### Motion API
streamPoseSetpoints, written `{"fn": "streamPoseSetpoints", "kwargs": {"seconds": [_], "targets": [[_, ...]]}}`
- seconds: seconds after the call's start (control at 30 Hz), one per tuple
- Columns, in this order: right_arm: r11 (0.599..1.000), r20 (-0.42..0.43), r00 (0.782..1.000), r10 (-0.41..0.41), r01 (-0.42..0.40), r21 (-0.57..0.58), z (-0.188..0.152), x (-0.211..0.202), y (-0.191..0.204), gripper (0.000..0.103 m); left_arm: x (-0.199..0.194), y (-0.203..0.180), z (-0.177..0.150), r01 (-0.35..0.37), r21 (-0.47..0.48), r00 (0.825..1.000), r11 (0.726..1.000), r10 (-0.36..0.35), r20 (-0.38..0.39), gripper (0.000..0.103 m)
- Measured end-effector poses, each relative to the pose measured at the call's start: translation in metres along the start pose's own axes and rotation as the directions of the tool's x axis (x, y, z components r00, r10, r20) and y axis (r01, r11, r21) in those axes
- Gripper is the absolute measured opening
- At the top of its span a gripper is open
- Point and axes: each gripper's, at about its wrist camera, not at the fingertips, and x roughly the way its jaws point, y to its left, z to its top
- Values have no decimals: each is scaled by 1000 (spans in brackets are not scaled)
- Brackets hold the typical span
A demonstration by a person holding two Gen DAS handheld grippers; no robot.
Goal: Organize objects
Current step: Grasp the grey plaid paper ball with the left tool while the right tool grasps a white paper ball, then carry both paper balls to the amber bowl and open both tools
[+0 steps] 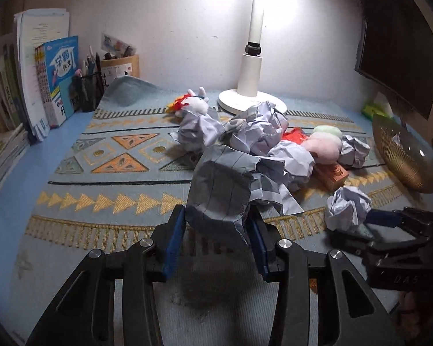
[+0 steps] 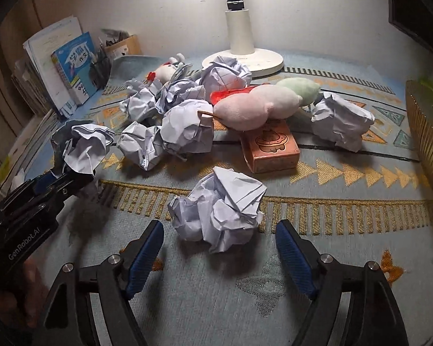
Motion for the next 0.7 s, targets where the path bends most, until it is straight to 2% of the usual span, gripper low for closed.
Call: {"fn": "streamPoseSetpoints", "kwargs": {"seconds": [0.1, 0.2, 0.23, 0.27, 0.4, 0.47, 0.57, 0.7], "targets": [[999, 16, 999, 36, -36, 21, 0, -1, -6, 75, 10, 5, -2, -3, -24, 999, 1000, 2, -42, 40], [990, 30, 991, 133, -135, 49, 4, -4, -11, 69, 3, 0, -4, 61, 10, 998, 998, -61, -14, 41], [988, 27, 990, 138, -140, 59, 5, -2, -12, 66, 2, -4, -5, 57, 25, 998, 998, -57, -11, 41], [989, 21, 991, 136, -137, 53, 6, -1, -9, 55, 2, -6, -6, 49, 38, 999, 998, -49, -13, 41], [995, 32, 995, 99, -99, -11, 3, -4, 5, 48, 5, -15, -8, 20, 79, 1000, 997, -18, -25, 41], [994, 45, 993, 111, -111, -2, 1, -8, 3, 46, 2, -16, -9, 15, 89, 1000, 996, -14, -12, 41], [981, 75, 982, 176, -181, 64, -5, -18, -13, 46, -1, -19, -10, 0, 105, 1000, 994, -1, 2, 42], [971, 97, 977, 191, -203, 125, -17, -32, -38, 46, 2, -33, -14, -39, 189, 999, 981, 42, -9, 42]]}}
